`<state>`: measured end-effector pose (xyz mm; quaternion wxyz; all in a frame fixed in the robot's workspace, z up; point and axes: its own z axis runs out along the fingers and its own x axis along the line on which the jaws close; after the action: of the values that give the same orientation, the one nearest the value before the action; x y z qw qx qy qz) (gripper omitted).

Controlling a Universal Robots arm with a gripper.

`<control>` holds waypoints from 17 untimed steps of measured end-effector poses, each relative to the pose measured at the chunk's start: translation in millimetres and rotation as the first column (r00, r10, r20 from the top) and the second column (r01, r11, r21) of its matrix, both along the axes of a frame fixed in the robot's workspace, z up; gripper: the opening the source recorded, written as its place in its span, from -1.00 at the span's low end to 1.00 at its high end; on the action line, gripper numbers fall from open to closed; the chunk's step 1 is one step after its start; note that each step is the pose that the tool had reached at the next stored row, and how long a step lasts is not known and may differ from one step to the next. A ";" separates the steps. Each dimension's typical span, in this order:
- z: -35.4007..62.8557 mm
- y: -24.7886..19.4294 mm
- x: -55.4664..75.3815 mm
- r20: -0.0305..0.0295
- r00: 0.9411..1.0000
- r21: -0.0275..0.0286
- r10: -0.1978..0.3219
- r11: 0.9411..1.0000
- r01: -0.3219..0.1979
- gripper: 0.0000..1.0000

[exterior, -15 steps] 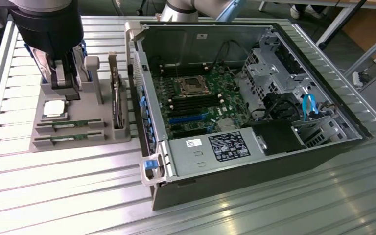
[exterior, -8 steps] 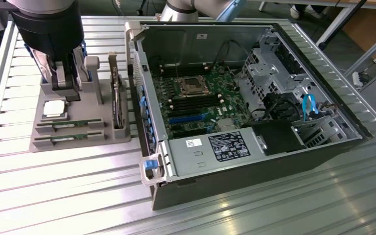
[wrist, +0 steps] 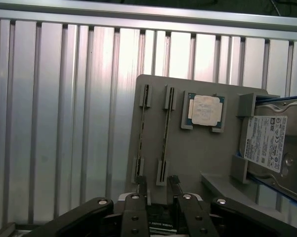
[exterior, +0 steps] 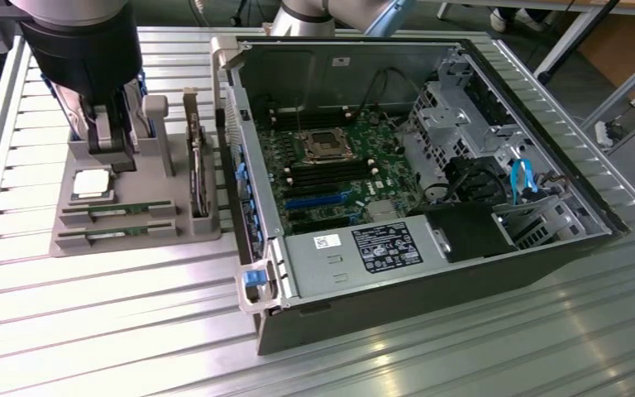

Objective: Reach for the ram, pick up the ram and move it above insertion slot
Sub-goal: 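Pick up the ram and move it above insertion slot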

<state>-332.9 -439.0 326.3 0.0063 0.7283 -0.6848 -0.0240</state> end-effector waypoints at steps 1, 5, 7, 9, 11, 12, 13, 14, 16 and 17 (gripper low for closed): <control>-0.5 0.0 0.0 0.000 1.000 0.000 0.000 1.000 0.000 -0.40; -1.6 0.0 0.0 0.000 1.000 0.000 0.001 1.000 -0.001 -0.40; -2.0 0.0 0.0 0.000 1.000 0.000 0.001 1.000 -0.001 -0.40; -2.4 0.0 0.0 0.000 1.000 0.000 0.001 1.000 -0.001 -0.40; -2.8 0.0 0.0 0.000 1.000 0.000 0.001 1.000 -0.001 -0.40; -3.0 0.0 0.0 0.000 1.000 0.000 0.001 1.000 -0.001 -0.40; -3.4 0.0 0.0 0.000 1.000 0.000 0.001 1.000 -0.001 -0.40; -3.8 0.0 0.0 0.000 1.000 0.000 0.002 1.000 -0.002 -0.40; -4.4 0.0 0.0 0.000 1.000 0.000 0.002 1.000 -0.002 -0.40; -4.7 0.0 0.0 0.000 1.000 0.000 0.002 1.000 -0.002 -0.40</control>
<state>-332.9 -439.0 321.6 0.0063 0.7289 -0.6841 -0.0240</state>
